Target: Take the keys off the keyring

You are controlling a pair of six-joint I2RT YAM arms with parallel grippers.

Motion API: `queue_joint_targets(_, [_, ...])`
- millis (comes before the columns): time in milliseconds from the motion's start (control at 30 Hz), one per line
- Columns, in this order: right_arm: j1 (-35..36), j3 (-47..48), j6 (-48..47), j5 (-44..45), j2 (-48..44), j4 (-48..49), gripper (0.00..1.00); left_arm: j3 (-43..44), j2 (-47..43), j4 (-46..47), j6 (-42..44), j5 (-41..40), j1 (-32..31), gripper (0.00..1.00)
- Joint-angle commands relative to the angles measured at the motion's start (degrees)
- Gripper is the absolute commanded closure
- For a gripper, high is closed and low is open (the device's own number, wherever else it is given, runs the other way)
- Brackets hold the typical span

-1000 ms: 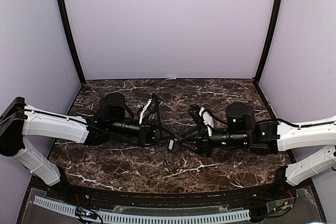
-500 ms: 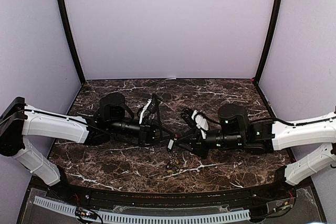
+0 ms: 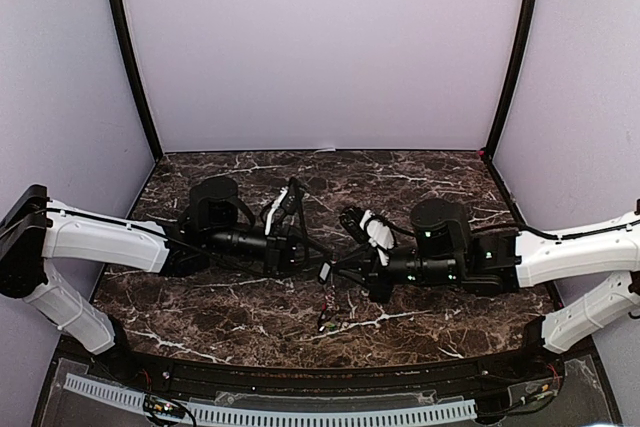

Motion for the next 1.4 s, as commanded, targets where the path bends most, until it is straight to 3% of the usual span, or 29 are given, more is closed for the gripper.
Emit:
queue_joint_targets(0, [1.1,-2.4,-1.1,5.5,-1.7,6.0,1.00,0.7,-2.2,0.5,0.0,-2.1,-0.1,1.00])
queue_joint_targets(367, [1.4,-12.4,-2.0,12.1,-6.9,24.7,1.00,-0.4,0.3,5.9,-6.8,-1.4,-0.1,1.00])
queue_joint_targets(1000, [2.0,-15.7,-4.7,12.7,-5.9,37.9,1.00,1.1,3.2,5.9,-7.4,0.2,-0.1,1.00])
queue_joint_targets(1200, [2.0,-16.4,-4.1,17.4,-8.4,37.9,1.00,-3.4,-1.4,5.4,-6.9,-7.8,1.5,1.00])
queue_joint_targets(1367, [1.9,-17.0,-4.2,20.6,-11.2,35.6,1.00,-10.4,-7.3,-0.3,-7.5,-19.2,7.6,1.00])
